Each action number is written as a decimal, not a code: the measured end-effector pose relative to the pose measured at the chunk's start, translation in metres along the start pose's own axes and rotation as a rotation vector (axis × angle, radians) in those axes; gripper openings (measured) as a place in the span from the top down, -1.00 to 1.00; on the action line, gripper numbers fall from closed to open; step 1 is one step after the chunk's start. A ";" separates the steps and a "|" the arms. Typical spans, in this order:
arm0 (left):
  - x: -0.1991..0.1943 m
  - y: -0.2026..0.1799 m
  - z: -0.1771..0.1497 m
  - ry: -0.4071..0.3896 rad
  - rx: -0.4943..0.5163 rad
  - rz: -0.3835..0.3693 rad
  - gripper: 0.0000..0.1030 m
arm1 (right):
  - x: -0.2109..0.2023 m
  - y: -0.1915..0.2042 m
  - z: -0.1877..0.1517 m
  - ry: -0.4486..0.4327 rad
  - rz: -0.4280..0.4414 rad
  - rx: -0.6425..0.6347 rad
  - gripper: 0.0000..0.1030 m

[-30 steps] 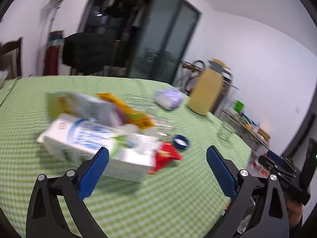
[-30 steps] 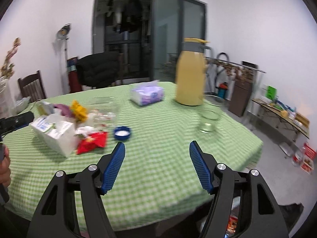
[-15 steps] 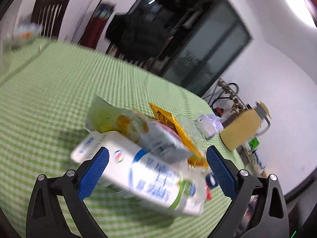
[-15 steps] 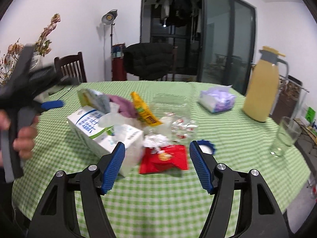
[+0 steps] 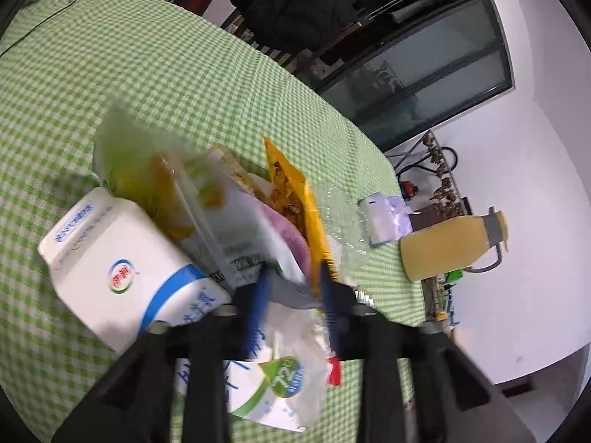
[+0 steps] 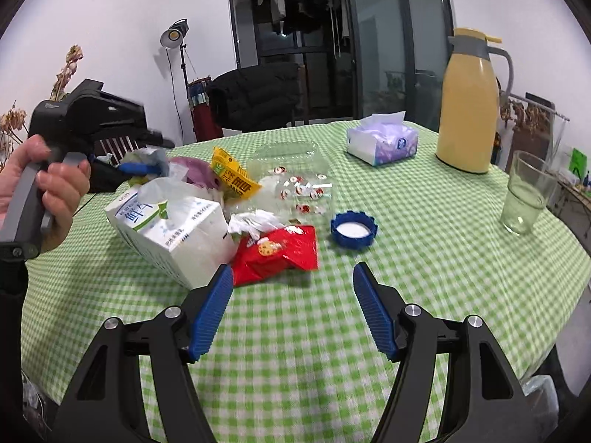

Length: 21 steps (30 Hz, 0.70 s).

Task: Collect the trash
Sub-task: 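Grasp the green dog food pouch with the left tool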

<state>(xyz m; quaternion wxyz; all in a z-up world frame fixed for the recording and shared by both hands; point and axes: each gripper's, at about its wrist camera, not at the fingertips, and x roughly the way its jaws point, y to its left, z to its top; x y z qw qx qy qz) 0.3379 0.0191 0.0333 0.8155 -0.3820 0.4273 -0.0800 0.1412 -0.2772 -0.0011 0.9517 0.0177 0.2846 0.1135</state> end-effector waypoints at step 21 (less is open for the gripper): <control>-0.181 0.011 0.001 -0.328 0.278 -0.276 0.89 | -0.004 0.052 0.029 -0.039 0.060 -0.114 -0.26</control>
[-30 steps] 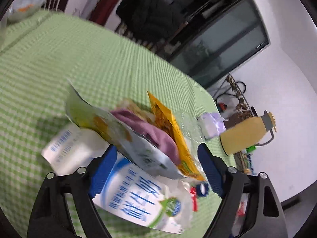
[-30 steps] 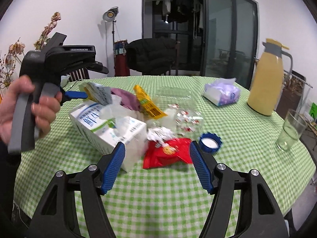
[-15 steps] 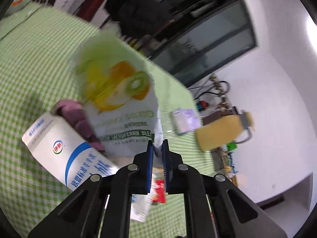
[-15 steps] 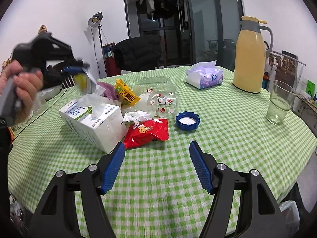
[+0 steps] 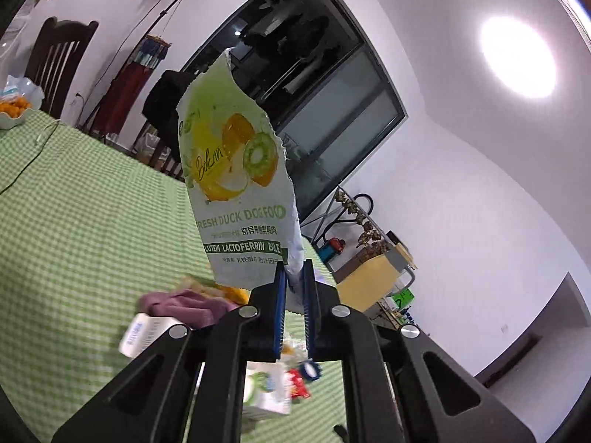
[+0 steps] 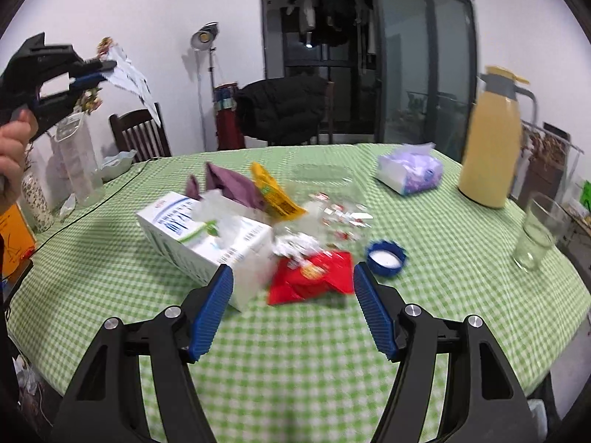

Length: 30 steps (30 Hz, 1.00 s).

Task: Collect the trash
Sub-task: 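Grasp the green dog food pouch with the left tool, then grasp a clear plastic bag with the right tool while the left tool holds the pouch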

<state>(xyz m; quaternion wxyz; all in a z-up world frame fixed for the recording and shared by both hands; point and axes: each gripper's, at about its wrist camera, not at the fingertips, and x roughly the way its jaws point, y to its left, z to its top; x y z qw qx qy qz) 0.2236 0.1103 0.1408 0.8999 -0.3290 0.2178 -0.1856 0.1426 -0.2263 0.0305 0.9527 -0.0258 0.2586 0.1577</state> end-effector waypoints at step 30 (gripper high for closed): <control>-0.022 0.031 -0.018 0.051 0.035 -0.009 0.89 | 0.013 0.037 0.098 -0.113 0.008 -0.072 0.97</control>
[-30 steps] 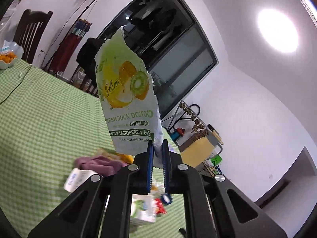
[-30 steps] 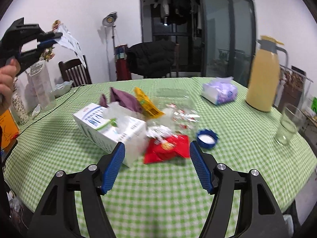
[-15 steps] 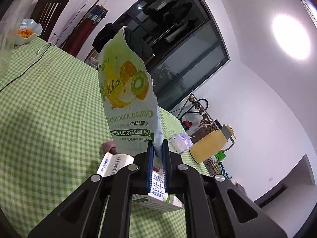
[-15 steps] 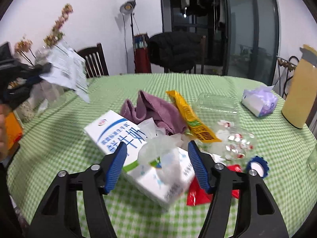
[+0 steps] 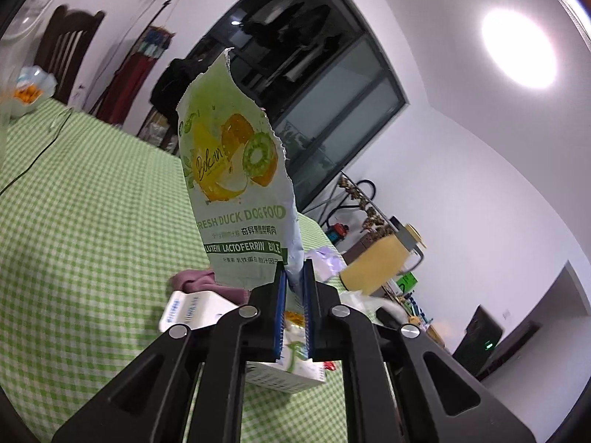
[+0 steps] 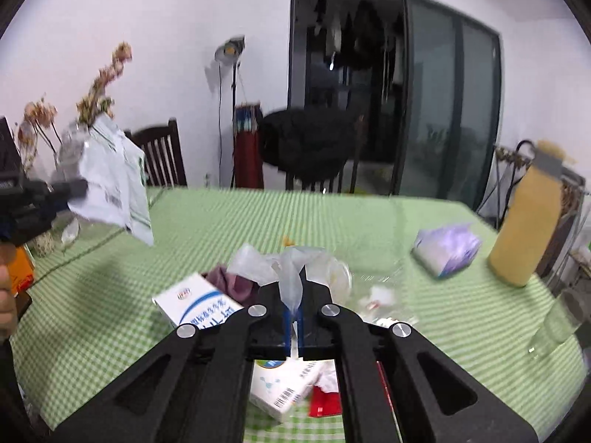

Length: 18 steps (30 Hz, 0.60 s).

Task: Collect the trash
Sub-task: 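Grasp a clear plastic bag with the right tool while the left tool holds the pouch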

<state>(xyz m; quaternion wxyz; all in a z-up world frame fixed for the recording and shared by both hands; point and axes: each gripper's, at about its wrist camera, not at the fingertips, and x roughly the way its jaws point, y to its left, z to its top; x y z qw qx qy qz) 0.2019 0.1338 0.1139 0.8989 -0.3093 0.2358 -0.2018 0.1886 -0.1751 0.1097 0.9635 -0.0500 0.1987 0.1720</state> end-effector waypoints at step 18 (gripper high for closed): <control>0.091 -0.183 -0.100 0.294 0.260 -0.202 0.89 | -0.155 -0.159 -0.077 -0.082 -0.292 0.198 0.97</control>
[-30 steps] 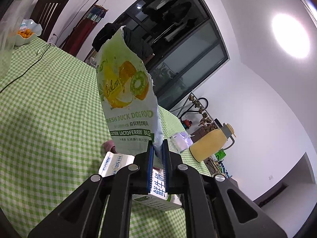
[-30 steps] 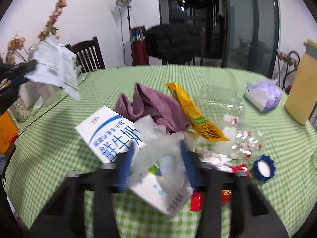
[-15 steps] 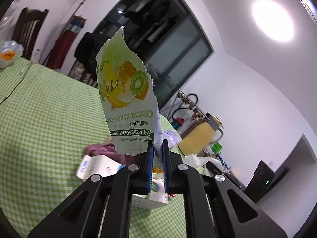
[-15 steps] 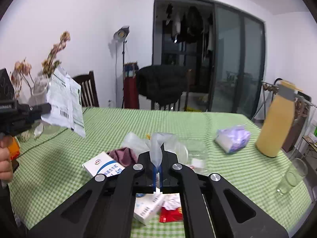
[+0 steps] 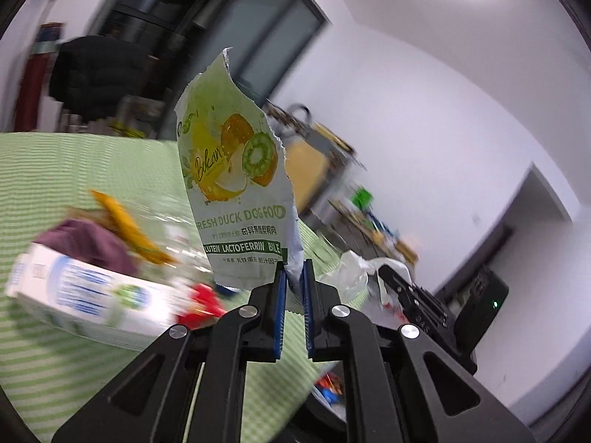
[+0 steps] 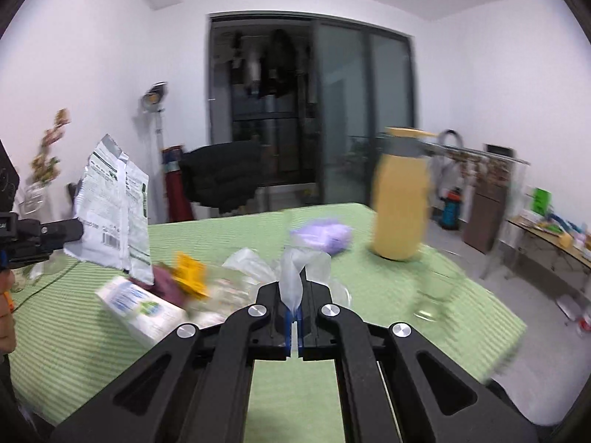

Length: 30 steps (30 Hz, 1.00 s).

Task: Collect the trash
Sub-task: 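Grasp a clear plastic bag with the right tool while the left tool holds the pouch, then carry the pouch and plastic bag over the trash bag and open both tools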

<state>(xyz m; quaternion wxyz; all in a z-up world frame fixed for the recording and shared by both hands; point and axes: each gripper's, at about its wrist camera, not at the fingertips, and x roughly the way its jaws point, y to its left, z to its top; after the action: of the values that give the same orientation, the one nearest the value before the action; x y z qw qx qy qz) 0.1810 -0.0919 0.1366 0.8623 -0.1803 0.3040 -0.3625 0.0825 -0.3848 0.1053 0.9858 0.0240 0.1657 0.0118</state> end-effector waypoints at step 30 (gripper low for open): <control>0.320 -0.227 -0.256 0.860 0.295 -0.275 0.88 | -0.071 -0.278 -0.281 0.476 -0.423 0.508 0.95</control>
<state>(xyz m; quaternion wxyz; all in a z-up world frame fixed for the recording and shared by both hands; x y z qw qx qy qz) 0.0727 -0.5027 -0.0605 0.6188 0.0719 0.5521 -0.5542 -0.0725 -0.6525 -0.1506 0.8632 0.2288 0.3883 -0.2275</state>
